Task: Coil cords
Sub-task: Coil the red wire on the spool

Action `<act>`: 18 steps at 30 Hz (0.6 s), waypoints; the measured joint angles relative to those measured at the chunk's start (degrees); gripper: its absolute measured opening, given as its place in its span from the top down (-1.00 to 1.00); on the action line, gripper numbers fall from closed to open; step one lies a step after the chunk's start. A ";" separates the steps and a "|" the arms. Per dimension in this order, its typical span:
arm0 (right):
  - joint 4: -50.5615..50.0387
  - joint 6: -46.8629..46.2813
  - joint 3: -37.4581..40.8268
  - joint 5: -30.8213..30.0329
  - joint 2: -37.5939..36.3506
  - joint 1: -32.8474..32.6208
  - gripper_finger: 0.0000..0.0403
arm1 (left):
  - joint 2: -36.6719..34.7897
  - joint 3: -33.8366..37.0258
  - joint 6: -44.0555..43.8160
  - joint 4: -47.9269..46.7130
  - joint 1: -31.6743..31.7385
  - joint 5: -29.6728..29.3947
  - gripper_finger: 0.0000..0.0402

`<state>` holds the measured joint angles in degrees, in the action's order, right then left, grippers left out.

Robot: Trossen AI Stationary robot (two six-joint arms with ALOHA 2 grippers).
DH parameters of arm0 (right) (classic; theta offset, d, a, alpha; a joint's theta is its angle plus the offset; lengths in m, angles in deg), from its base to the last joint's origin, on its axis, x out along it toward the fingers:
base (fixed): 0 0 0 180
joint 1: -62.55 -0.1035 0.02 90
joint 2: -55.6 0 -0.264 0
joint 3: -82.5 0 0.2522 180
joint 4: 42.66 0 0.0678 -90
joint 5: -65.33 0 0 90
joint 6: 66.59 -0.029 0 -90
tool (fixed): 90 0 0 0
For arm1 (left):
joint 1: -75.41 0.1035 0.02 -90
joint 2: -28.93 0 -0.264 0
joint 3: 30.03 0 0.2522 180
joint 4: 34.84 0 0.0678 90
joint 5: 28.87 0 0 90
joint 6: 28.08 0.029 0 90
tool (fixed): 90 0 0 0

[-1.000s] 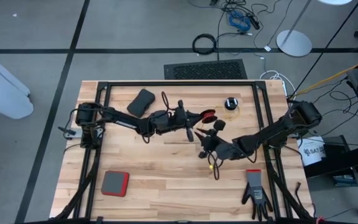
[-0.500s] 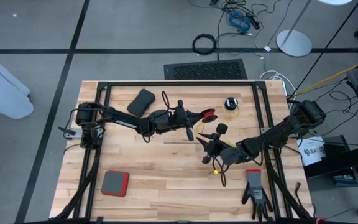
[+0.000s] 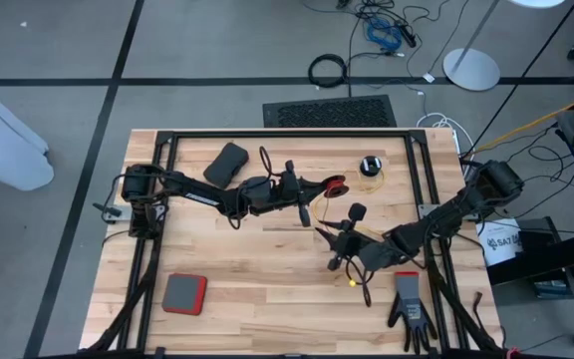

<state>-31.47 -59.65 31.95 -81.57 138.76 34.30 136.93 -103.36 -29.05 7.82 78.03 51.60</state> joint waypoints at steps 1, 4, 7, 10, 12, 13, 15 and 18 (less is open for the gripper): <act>-0.06 0.07 0.00 0.00 -0.16 -0.18 0.62 | 0.02 0.00 0.00 0.00 0.02 0.18 0.98; -0.06 0.08 0.00 0.02 -0.50 -0.48 0.62 | 0.00 0.00 0.03 0.00 0.01 0.33 0.98; -0.01 -0.04 0.00 0.02 -0.57 -0.57 0.62 | 0.00 0.00 0.06 -0.01 0.00 0.35 0.98; -0.05 -0.05 0.00 -0.02 -0.57 -0.75 0.62 | 0.00 0.00 0.17 -0.04 0.02 0.35 0.98; -0.38 -0.33 0.00 -0.05 -0.57 -0.74 0.62 | 0.00 0.00 0.17 -0.07 0.02 0.36 0.98; -0.74 -0.73 0.00 -0.26 -0.57 -0.76 0.62 | 0.00 0.00 0.17 -0.13 0.02 0.38 0.98; -1.58 -1.79 0.00 -1.25 -0.57 -0.74 0.62 | 0.00 0.00 0.17 -0.13 0.02 0.38 0.98; -1.76 -2.63 0.01 -1.89 -0.57 -0.74 0.62 | 0.00 0.00 0.17 -0.15 0.02 0.38 0.98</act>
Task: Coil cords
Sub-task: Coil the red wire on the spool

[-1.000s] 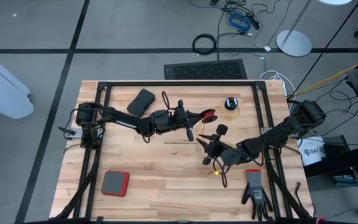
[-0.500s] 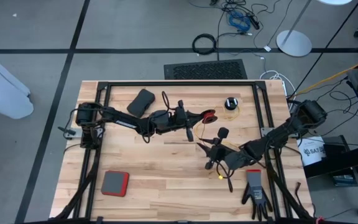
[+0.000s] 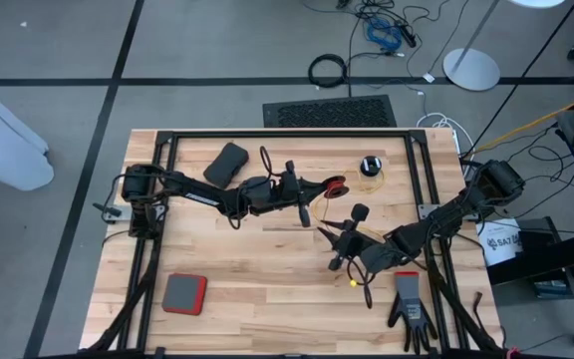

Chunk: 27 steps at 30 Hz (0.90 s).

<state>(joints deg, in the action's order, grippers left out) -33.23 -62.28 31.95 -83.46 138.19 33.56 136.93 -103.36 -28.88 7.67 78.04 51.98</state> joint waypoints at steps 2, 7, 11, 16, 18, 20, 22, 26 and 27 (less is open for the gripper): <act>0.01 -0.45 -0.01 -0.14 0.00 0.00 0.63 | 0.00 0.00 0.00 -0.09 0.00 0.00 0.98; -0.29 -0.67 0.01 -0.08 -0.77 0.00 0.71 | 0.00 0.00 -0.02 -0.24 0.00 0.19 0.98; -1.33 -0.67 0.01 0.25 -2.56 -0.28 0.76 | 0.00 0.00 -0.21 -0.24 0.00 0.37 0.98; -3.55 -2.67 0.01 0.49 -3.90 -0.37 0.77 | -0.02 0.00 -0.28 -0.26 0.00 0.39 0.98; -5.23 -4.62 0.01 0.71 -3.96 -0.17 0.78 | -0.02 0.00 -0.28 -0.26 -0.02 0.39 0.98; -7.13 -6.86 0.01 0.94 -3.96 0.10 0.81 | -0.02 0.00 -0.28 -0.26 -0.02 0.39 0.98; -8.00 -8.17 0.06 1.97 -3.96 0.33 0.87 | -0.02 0.00 -0.28 -0.26 -0.02 0.39 0.98; -6.85 -8.11 0.06 3.53 -3.77 0.87 0.98 | -0.02 0.00 -0.31 -0.26 -0.02 0.39 0.98; -6.32 -8.08 0.06 3.59 -3.69 1.11 0.98 | -0.02 -0.02 -0.28 -0.26 -0.01 0.39 0.98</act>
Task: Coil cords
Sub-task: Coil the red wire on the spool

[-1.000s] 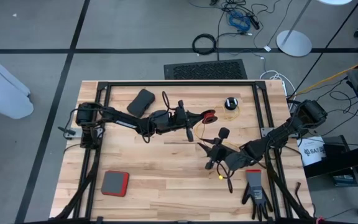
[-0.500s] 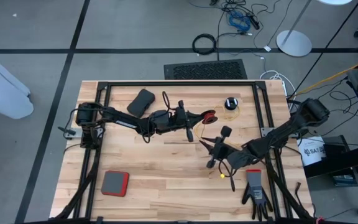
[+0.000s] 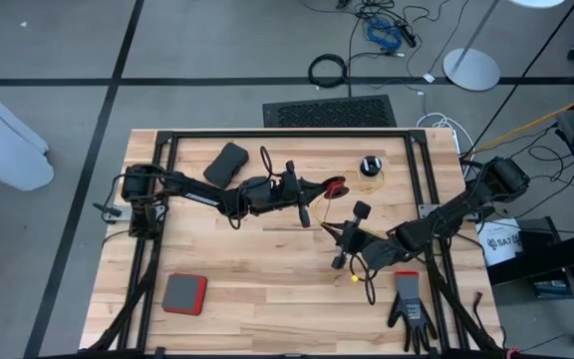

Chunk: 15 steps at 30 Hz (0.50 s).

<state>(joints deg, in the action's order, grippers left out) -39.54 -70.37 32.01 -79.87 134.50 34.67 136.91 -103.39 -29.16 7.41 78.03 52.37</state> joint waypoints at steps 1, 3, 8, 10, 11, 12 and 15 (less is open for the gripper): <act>0.59 0.37 0.00 0.07 0.02 0.40 0.98 | 0.00 0.00 0.00 0.00 0.00 0.00 0.98; 2.66 1.23 0.00 0.14 0.32 1.06 0.99 | 0.00 0.00 0.12 0.00 -0.01 0.00 0.98; 6.64 3.29 0.02 3.10 0.62 3.33 1.00 | 0.00 0.00 0.33 0.01 -0.01 0.00 0.98; 6.90 3.35 0.02 3.23 1.14 4.34 1.00 | 0.00 0.00 0.34 0.01 -0.01 -0.01 0.98; 7.22 3.35 0.02 3.31 1.68 4.85 1.00 | 0.00 0.00 0.35 0.02 -0.01 0.00 0.98; 7.60 3.35 0.02 4.08 2.21 5.44 1.00 | 0.00 0.00 0.37 0.02 -0.01 -0.02 0.98; 10.50 3.35 0.02 7.05 4.57 7.35 1.00 | -0.02 0.00 0.39 0.02 0.01 -0.06 0.98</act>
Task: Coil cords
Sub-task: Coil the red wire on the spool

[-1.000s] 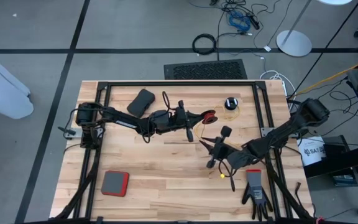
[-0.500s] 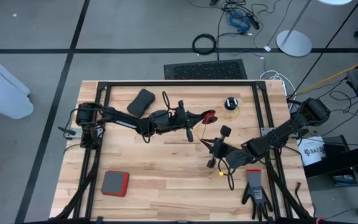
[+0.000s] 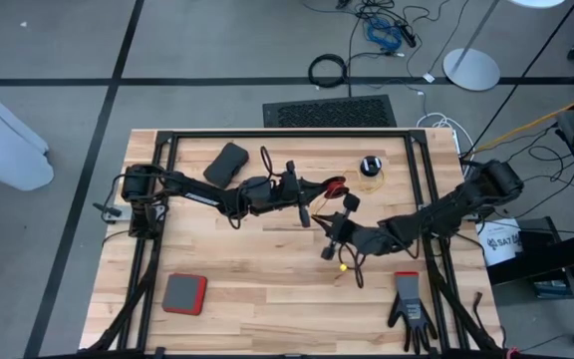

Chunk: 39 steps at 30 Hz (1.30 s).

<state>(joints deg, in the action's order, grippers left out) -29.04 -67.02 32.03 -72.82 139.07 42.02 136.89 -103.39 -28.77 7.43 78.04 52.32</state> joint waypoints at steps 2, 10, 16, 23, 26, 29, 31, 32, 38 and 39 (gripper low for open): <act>1.95 0.02 0.00 1.05 1.79 1.19 1.00 | 0.00 0.00 0.05 -0.04 0.05 -0.16 0.98; 5.42 1.36 0.00 1.96 3.75 4.63 1.00 | -0.05 0.00 0.11 0.04 0.16 -0.93 0.98; 7.58 0.72 0.00 5.31 3.75 7.33 1.00 | -0.16 0.00 1.16 0.11 0.24 -1.77 0.98; 6.99 -1.12 0.00 6.68 3.75 8.59 1.00 | -0.16 0.00 2.63 -1.09 0.21 -3.04 0.98; 7.24 -2.42 0.00 7.59 3.75 8.95 1.00 | -0.13 0.00 3.24 -0.95 0.13 -3.97 0.98; 8.69 -2.76 -0.01 7.59 4.05 9.00 1.00 | -0.09 -0.01 6.90 -0.16 -0.02 -5.94 0.98; 9.48 -2.85 -0.02 7.20 4.37 9.14 1.00 | -0.09 -0.02 9.34 -0.15 -0.09 -7.05 0.98; 9.37 -3.00 -0.04 7.12 4.41 9.24 1.00 | -0.07 -0.02 10.62 -0.20 -0.11 -7.58 0.98; 8.98 -4.13 -0.04 7.08 4.41 9.77 1.00 | -0.07 -0.15 17.09 -2.68 -0.88 -10.34 0.98; 8.74 -4.84 -0.04 7.72 4.41 10.14 1.00 | -0.07 -0.15 18.17 -3.02 -1.05 -10.91 0.98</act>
<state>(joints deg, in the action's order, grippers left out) -20.30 -71.85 31.99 -65.10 143.48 52.16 136.83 -103.54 -10.60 4.41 76.99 41.41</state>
